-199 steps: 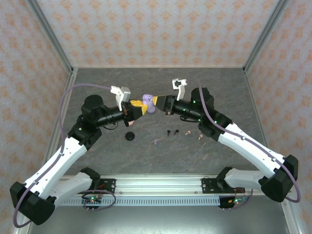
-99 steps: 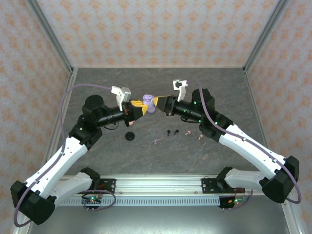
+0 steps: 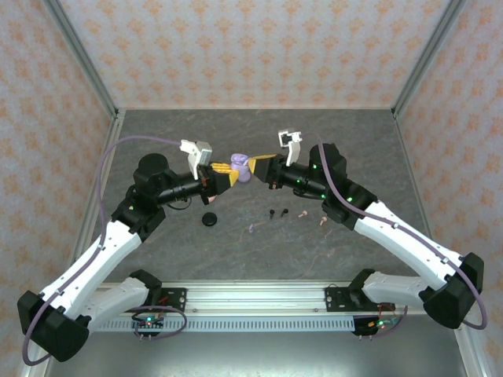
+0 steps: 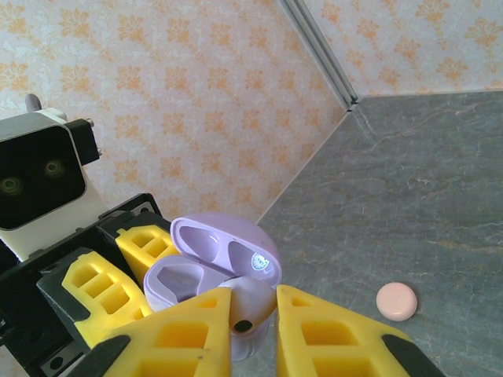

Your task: Insert the wireless bluetooth earbuds into the charging case

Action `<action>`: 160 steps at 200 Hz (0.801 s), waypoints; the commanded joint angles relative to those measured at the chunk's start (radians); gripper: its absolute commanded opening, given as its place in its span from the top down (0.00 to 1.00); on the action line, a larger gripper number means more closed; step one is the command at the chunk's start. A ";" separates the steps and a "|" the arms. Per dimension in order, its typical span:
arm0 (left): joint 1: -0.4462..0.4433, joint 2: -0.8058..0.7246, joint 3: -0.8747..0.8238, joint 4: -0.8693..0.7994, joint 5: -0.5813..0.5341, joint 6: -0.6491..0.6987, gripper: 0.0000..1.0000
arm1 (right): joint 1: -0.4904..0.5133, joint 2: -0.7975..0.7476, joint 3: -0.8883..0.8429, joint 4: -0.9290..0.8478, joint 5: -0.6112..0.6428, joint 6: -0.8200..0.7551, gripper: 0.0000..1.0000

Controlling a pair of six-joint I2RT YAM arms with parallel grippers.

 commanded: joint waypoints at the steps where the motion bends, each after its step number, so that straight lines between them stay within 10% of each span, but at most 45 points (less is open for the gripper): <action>1: 0.001 0.009 -0.012 -0.003 -0.021 0.011 1.00 | 0.009 -0.031 0.016 0.031 0.002 -0.025 0.82; 160: 0.000 0.027 -0.014 -0.015 -0.007 0.008 1.00 | 0.036 -0.022 0.031 -0.022 0.051 -0.109 0.82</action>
